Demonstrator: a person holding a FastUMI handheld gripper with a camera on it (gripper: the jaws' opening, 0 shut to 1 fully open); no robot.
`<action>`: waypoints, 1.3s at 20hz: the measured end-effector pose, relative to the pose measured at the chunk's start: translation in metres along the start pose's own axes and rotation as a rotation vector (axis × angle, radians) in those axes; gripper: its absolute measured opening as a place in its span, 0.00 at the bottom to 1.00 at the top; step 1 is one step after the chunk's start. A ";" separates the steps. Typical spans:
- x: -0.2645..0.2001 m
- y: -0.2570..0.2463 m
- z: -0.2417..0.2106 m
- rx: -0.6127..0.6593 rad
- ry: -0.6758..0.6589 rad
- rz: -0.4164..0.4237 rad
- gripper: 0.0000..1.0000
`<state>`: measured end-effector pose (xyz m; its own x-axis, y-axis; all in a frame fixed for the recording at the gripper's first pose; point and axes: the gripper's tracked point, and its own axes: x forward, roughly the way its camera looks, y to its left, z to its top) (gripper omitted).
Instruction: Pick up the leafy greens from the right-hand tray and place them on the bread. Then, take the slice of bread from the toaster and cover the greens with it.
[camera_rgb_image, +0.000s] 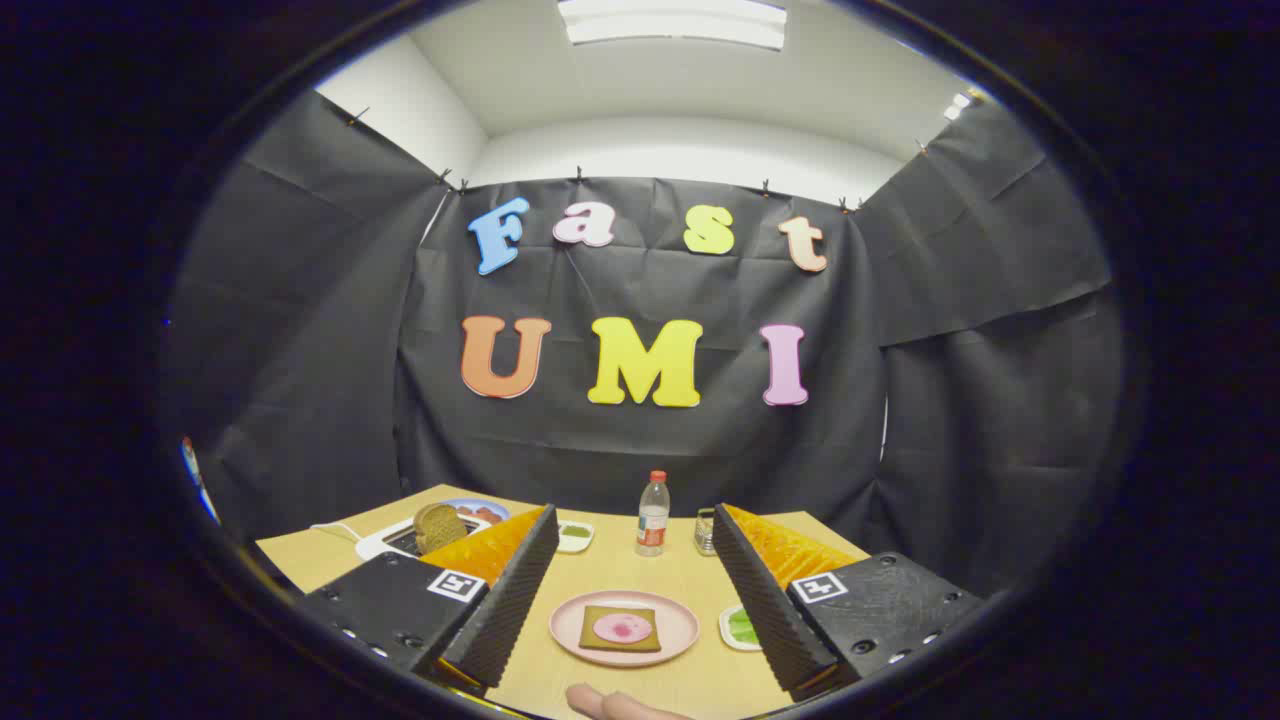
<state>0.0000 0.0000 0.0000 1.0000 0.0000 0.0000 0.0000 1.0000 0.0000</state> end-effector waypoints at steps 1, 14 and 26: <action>-0.001 0.001 0.000 0.001 -0.001 -0.001 0.95; -0.003 -0.032 -0.014 0.028 0.029 -0.039 0.95; -0.008 -0.039 -0.011 0.002 0.012 -0.044 0.95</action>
<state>-0.0085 -0.0388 -0.0105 0.9989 -0.0445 -0.0117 0.0445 0.9990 0.0012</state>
